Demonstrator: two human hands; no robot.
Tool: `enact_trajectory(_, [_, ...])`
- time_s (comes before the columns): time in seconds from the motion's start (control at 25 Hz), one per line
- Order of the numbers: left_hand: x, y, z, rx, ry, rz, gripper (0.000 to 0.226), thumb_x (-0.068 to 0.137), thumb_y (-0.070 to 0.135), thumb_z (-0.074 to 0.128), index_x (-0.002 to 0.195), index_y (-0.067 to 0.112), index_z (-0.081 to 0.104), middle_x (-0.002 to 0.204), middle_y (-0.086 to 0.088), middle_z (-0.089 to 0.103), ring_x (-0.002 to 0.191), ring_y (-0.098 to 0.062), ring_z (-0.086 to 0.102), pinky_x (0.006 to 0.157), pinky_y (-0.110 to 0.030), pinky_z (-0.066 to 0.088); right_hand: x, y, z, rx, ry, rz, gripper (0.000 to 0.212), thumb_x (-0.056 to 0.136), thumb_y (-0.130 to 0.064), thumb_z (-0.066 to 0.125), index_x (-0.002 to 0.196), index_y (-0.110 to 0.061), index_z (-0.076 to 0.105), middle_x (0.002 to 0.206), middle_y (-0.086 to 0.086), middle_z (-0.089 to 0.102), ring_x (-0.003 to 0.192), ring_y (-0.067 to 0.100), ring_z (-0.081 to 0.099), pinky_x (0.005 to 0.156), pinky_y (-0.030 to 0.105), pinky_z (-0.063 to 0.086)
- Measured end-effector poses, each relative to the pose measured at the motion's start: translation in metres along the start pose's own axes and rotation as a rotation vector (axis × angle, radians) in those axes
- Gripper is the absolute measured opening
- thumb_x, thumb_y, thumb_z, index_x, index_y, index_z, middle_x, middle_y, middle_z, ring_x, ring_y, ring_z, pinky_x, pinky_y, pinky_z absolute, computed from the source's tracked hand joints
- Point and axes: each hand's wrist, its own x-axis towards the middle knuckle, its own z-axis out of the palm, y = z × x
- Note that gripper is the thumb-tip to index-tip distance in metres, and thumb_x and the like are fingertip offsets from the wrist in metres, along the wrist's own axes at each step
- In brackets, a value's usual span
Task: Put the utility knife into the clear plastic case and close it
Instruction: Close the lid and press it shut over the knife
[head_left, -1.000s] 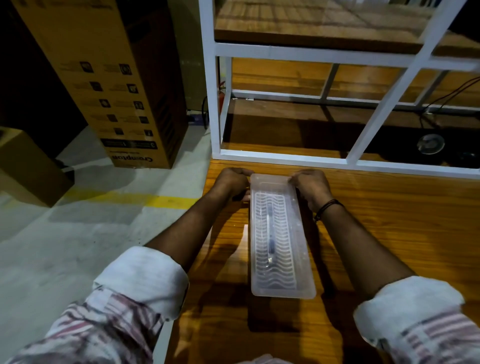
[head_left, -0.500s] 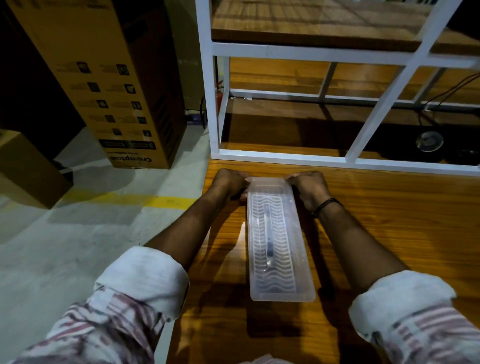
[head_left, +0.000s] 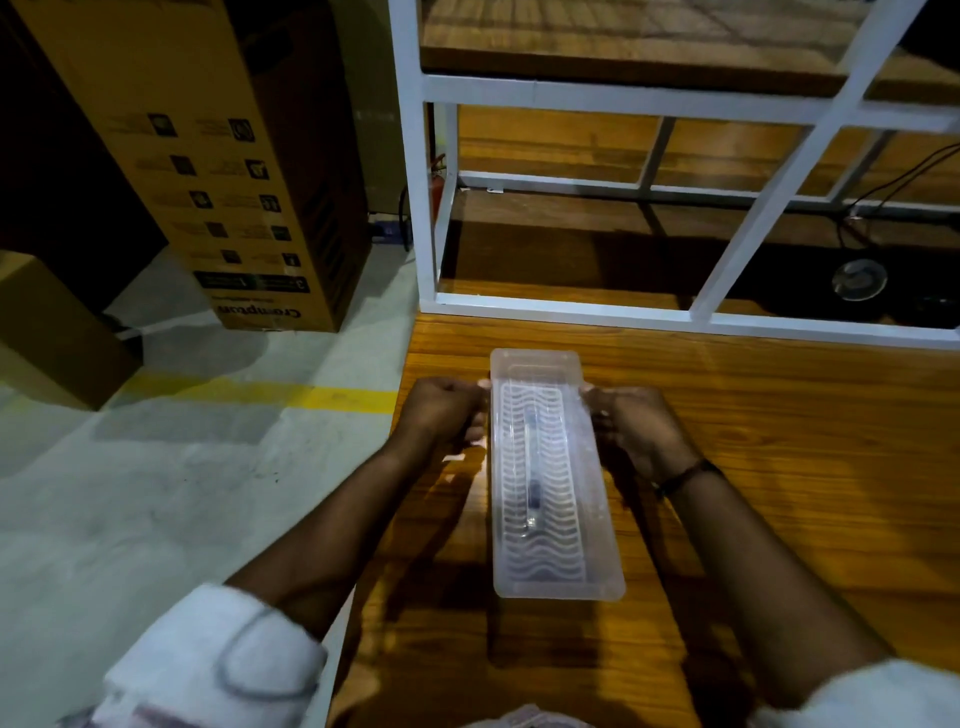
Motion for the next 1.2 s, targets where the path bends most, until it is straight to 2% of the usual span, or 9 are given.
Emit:
enact_trajectory(0.08, [-0.022,-0.012,-0.01,-0.034,-0.09,-0.018,0.026,0.097,0.024,0.07,0.077,0.007,0.066,0.066,-0.016,0.056,0.05,-0.02,0.052,0.049,-0.026,0.036,-0.022,0.012,-0.009,0.088,-0.077,0.069,0.027,0.093,-0.015,0.068,0.107,0.009,0.068,0.088,0.025,0.065,0.061,0.027,0.061,0.05,0.028,0.051])
enact_trajectory(0.24, [-0.046,-0.02,-0.016,-0.093,-0.201,-0.03,0.014,0.093,0.014,0.072,0.089,0.001,0.07,0.062,-0.011,0.066,0.048,-0.02,0.063,0.047,-0.023,0.046,-0.042,0.027,-0.016,0.12,-0.111,0.109,0.021,0.095,-0.015,0.067,0.103,0.004,0.065,0.088,0.024,0.065,0.063,0.027,0.061,0.052,0.029,0.051])
enact_trajectory(0.4, [-0.041,-0.022,-0.014,-0.07,-0.181,-0.045,0.009,0.093,0.007,0.071,0.086,0.002,0.073,0.057,-0.008,0.069,0.045,-0.016,0.064,0.043,-0.023,0.048,-0.046,0.029,-0.013,0.162,-0.079,0.059,0.018,0.093,-0.009,0.067,0.079,0.002,0.064,0.068,0.015,0.068,0.053,0.022,0.063,0.047,0.025,0.05])
enact_trajectory(0.64, [-0.039,-0.025,-0.01,0.011,-0.289,0.005,0.058,0.102,0.01,0.056,0.045,0.015,0.066,0.042,0.002,0.056,0.035,-0.011,0.049,0.043,-0.019,0.038,-0.048,0.029,-0.01,0.185,-0.087,0.036,0.024,0.094,-0.007,0.065,0.071,0.0,0.064,0.06,0.012,0.066,0.049,0.021,0.059,0.046,0.025,0.047])
enact_trajectory(0.84, [-0.057,-0.027,-0.008,-0.048,-0.191,-0.06,0.022,0.096,0.021,0.068,0.078,0.01,0.073,0.064,-0.009,0.068,0.05,-0.02,0.063,0.053,-0.028,0.045,-0.067,0.017,-0.013,0.134,-0.146,0.041,0.021,0.097,-0.016,0.063,0.083,0.0,0.066,0.076,0.018,0.069,0.054,0.021,0.064,0.046,0.023,0.05])
enact_trajectory(0.92, [-0.071,-0.035,-0.013,0.042,-0.218,-0.089,0.03,0.091,0.034,0.075,0.087,0.005,0.072,0.073,-0.016,0.072,0.064,-0.026,0.071,0.063,-0.037,0.059,-0.084,0.018,-0.019,0.086,-0.194,0.068,0.021,0.098,-0.018,0.063,0.084,-0.002,0.066,0.065,0.009,0.067,0.047,0.014,0.061,0.043,0.022,0.047])
enact_trajectory(1.0, [-0.091,-0.043,-0.019,0.191,-0.273,-0.14,0.057,0.075,0.052,0.085,0.102,0.004,0.075,0.096,-0.023,0.078,0.088,-0.036,0.078,0.085,-0.053,0.064,-0.102,0.024,-0.029,-0.039,-0.251,0.117,0.026,0.096,-0.025,0.066,0.082,-0.004,0.062,0.06,0.009,0.055,0.045,0.015,0.052,0.044,0.026,0.042])
enact_trajectory(1.12, [-0.118,-0.05,-0.024,0.259,-0.329,-0.225,0.063,0.069,0.049,0.084,0.107,0.0,0.072,0.102,-0.032,0.075,0.082,-0.041,0.076,0.08,-0.049,0.061,-0.124,0.037,-0.041,-0.18,-0.33,0.244,0.031,0.087,-0.032,0.073,0.088,-0.003,0.063,0.069,0.017,0.056,0.057,0.025,0.055,0.048,0.031,0.052])
enact_trajectory(1.2, [-0.127,-0.054,-0.025,0.207,-0.333,-0.219,0.061,0.07,0.04,0.085,0.107,-0.006,0.069,0.101,-0.035,0.074,0.076,-0.035,0.073,0.077,-0.046,0.057,-0.134,0.042,-0.044,-0.118,-0.371,0.298,0.022,0.085,-0.02,0.074,0.091,-0.003,0.061,0.066,0.012,0.064,0.058,0.028,0.061,0.05,0.034,0.057])
